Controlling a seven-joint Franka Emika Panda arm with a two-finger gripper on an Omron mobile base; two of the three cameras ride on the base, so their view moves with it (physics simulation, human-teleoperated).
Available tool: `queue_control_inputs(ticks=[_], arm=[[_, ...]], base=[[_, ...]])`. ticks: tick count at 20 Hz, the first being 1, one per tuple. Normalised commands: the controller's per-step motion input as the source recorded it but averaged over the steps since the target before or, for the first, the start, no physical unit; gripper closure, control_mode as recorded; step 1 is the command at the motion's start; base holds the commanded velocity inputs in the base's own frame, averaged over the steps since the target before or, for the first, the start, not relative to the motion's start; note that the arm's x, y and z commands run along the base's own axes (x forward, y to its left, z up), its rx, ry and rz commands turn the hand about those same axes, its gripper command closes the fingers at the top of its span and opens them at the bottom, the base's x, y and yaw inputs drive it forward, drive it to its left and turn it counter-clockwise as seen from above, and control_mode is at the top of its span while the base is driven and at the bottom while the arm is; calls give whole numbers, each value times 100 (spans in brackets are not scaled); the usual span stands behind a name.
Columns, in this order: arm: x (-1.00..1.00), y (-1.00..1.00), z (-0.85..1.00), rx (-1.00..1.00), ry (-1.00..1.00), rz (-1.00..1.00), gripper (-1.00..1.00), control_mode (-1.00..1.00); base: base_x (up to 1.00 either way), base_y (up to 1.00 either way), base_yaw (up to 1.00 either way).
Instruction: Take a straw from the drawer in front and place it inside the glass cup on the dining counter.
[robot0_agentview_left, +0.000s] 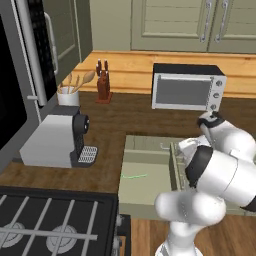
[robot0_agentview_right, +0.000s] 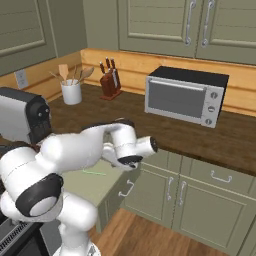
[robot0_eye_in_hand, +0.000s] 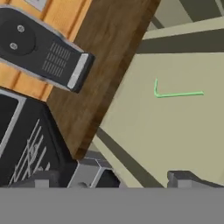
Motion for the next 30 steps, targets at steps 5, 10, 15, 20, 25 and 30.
queue_control_inputs(ticks=[5, 10, 15, 20, 25, 30], arm=[[0, 65, 60, -38, 9, 0, -100, -100], [13, 31, 2, -32, 15, 0, -100, -100], [28, 0, -28, -21, 13, -5, -100, -100], [36, 0, -38, -20, 13, -11, -100, -100], [28, -3, -43, -20, 11, -14, -100, -100], [17, -17, -33, -15, 7, -15, -100, -100]], base=[[0, 0, 0], [0, 0, 0], [0, 0, 0], [0, 0, 0], [0, 0, 0], [0, 0, 0]])
